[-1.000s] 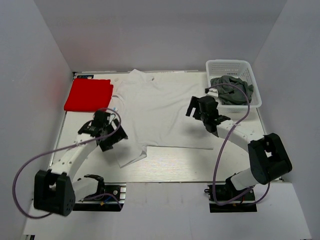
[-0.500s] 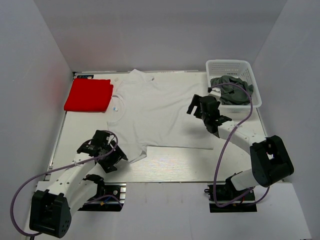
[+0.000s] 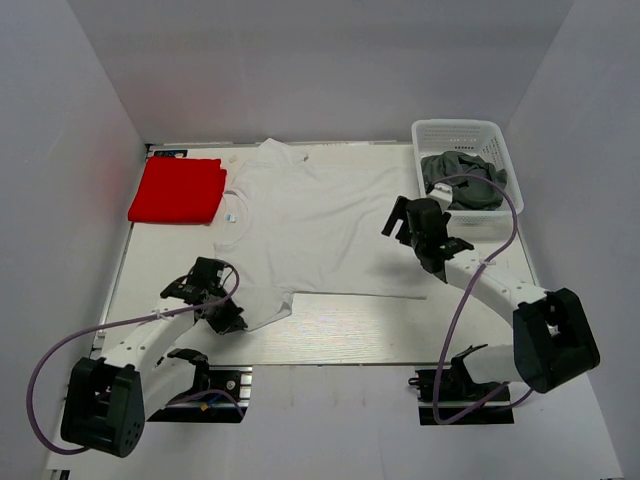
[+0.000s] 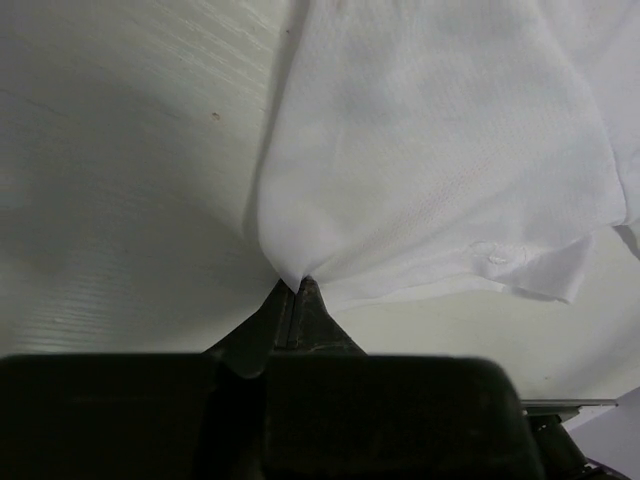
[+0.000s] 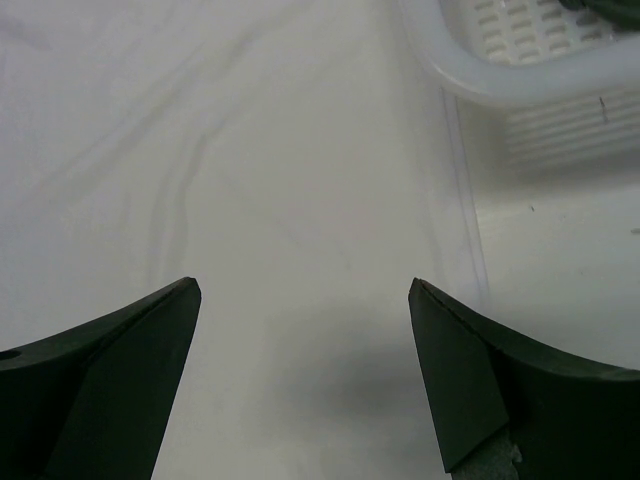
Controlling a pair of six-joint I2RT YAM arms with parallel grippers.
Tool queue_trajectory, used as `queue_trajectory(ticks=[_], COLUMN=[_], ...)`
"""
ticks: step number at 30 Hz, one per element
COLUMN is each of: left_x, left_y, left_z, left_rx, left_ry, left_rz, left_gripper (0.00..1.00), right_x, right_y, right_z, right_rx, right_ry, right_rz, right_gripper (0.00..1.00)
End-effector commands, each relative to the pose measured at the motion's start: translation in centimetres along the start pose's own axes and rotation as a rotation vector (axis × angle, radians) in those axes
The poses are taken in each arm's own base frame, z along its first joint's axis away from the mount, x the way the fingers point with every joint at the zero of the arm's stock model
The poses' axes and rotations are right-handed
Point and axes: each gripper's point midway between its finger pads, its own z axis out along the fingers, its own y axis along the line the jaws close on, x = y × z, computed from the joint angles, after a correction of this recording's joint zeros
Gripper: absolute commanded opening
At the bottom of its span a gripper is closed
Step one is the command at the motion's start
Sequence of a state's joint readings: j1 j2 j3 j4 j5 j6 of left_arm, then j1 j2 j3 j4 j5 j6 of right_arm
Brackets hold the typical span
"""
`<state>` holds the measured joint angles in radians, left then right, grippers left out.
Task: Fold and stack the t-shirts
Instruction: Grap the side of the flattened tshirt closest away from the robot with both arms
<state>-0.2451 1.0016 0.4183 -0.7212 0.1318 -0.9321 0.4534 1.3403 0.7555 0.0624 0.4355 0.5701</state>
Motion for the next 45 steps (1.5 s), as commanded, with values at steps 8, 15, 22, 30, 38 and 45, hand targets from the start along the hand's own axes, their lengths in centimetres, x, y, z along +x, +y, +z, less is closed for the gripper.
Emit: queue_trajectory(ticks=[8, 15, 22, 30, 38, 45], left_x=[-2.8, -3.1, -3.2, -3.3, -4.4, -8.3], left_y=[-3.1, -3.9, -3.9, -3.7, -5.4, -10.6], left_z=[-3.0, -3.5, -3.3, -3.2, -4.4, -7.4], left_rx=[0.119, 0.151, 0.157, 0.135, 0.189, 0.303], left_ry=[-0.142, -0.157, -0.164, -0.157, -0.206, -0.336], left_rz=[0.109, 0.138, 0.149, 0.145, 0.171, 0.220], left_gripper=[0.00, 0.00, 0.00, 0.00, 0.00, 0.00], right_x=[6.8, 12.1, 15.1, 15.1, 13.3, 9.7], right_y=[-5.4, -7.8, -9.0, -10.3, -9.1, -6.8], right_z=[-5.7, -8.0, -6.6, -6.6, -6.2, -5.1], right_rx=[0.136, 0.185, 0.239, 0.288, 0.237, 0.180], right_ry=[0.286, 0.472, 0.535, 0.503, 0.439, 0.382], right_rz=[-0.010, -0.007, -0.008, -0.009, -0.006, -0.053], right_gripper=[0.90, 0.90, 0.86, 0.23, 0.00, 0.00])
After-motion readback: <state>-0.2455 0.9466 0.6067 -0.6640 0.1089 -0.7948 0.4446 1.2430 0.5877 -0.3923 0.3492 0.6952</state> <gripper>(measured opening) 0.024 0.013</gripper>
